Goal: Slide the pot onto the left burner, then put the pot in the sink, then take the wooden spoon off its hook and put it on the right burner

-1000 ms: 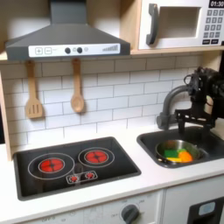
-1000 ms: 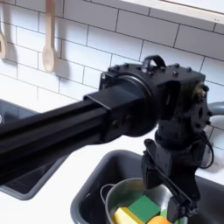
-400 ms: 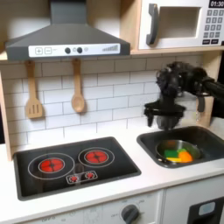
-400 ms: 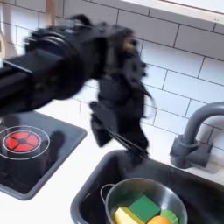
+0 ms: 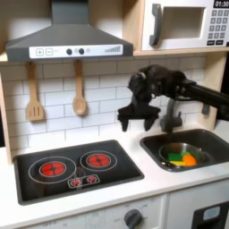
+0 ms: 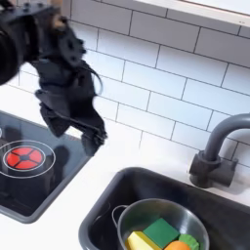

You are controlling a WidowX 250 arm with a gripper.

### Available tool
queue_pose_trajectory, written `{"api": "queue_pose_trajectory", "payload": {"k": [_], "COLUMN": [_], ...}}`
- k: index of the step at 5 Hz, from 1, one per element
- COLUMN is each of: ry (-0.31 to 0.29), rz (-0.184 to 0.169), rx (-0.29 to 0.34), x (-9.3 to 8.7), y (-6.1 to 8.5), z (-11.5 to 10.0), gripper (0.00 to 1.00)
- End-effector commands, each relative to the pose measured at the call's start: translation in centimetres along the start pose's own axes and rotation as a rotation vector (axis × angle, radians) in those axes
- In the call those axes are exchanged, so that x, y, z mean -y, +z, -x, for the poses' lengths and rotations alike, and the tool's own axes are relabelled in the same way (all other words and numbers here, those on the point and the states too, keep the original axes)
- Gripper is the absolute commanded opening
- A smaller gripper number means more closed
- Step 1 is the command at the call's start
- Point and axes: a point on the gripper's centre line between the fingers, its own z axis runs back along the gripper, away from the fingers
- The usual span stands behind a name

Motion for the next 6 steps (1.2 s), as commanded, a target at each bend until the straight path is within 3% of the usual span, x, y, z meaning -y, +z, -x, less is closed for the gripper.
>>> {"api": "queue_pose_trajectory", "payload": {"k": [1,2,3,5,6], "ry": [0.127,0.154,0.16,0.189,0.219], "rz": [-0.057,-0.105,-0.093,-0.119,-0.135], "rx": [0.068,0.118,0.149,0.316,0.362], "x": [-5.4,-7.0,-7.3,-8.8,-10.1], "y": [0.6,0.6,0.6,0.7,0.9], "z": [-0.2,-0.9,-1.6,-4.5,-5.6], "gripper": [1.0,1.0,1.0,1.0,1.0]}}
